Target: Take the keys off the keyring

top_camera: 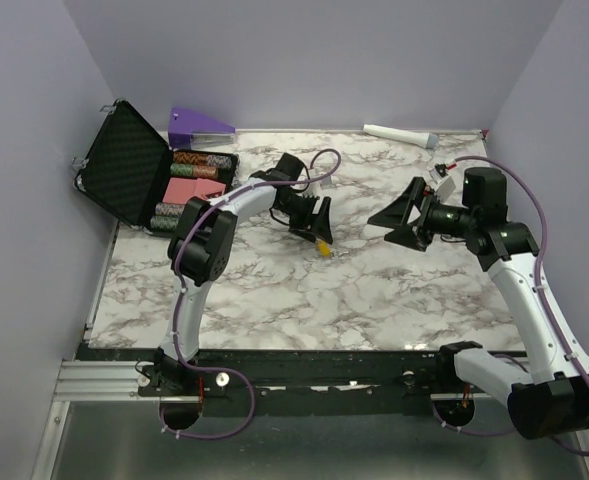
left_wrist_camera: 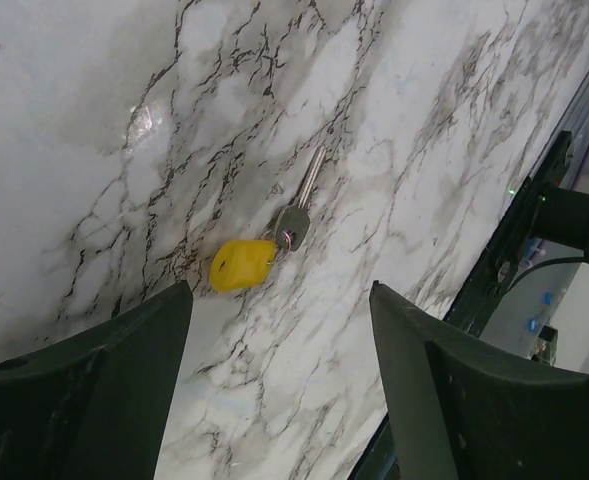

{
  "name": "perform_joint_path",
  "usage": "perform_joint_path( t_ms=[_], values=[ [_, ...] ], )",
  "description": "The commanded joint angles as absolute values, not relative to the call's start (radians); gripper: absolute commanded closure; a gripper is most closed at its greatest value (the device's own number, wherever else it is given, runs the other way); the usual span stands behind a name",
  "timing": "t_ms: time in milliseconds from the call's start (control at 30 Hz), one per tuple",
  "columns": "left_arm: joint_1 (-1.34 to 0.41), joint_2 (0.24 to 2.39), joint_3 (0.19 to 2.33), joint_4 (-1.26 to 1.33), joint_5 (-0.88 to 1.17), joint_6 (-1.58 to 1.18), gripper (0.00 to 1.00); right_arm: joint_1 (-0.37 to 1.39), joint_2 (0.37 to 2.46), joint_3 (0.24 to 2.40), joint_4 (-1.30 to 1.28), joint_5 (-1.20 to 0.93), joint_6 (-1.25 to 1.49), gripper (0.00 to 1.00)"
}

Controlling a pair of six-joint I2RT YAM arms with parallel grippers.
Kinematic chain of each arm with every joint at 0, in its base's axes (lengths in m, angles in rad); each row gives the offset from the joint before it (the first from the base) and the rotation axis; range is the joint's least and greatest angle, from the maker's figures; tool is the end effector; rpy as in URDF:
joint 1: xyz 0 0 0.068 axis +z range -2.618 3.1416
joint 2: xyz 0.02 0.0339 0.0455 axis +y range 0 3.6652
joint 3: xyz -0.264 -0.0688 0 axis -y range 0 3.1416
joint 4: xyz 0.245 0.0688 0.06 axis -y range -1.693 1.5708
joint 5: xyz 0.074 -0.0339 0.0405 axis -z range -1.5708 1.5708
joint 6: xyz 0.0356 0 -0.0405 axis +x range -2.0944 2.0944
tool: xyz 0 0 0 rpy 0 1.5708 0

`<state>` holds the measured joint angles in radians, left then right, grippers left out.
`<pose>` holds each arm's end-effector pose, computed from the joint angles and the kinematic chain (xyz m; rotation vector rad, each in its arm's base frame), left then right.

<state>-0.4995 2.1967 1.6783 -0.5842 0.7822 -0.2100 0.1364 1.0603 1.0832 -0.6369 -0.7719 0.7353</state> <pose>0.3935 -0.2433 0.1696 0.6527 2.6355 -1.2686 0.2105 0.0540 0.3521 0.2102 2.2840 1.3181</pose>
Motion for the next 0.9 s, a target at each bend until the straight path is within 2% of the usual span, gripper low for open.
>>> perform_joint_path(
  t_ms=[0,433,867],
  values=[
    [-0.503,2.218,1.697,-0.606,0.831,-0.195,0.21,0.14,1.025,1.063,-0.618,-0.788,0.767,0.0],
    [-0.532,2.281,1.772,-0.672,0.858,-0.248,0.21,0.14,0.985,1.054,-0.635,-0.77,0.784,0.0],
    [-0.546,2.273,1.704,-0.603,0.853,-0.321,0.32,0.14,0.948,1.065,-0.68,-0.758,0.773,0.0]
  ],
)
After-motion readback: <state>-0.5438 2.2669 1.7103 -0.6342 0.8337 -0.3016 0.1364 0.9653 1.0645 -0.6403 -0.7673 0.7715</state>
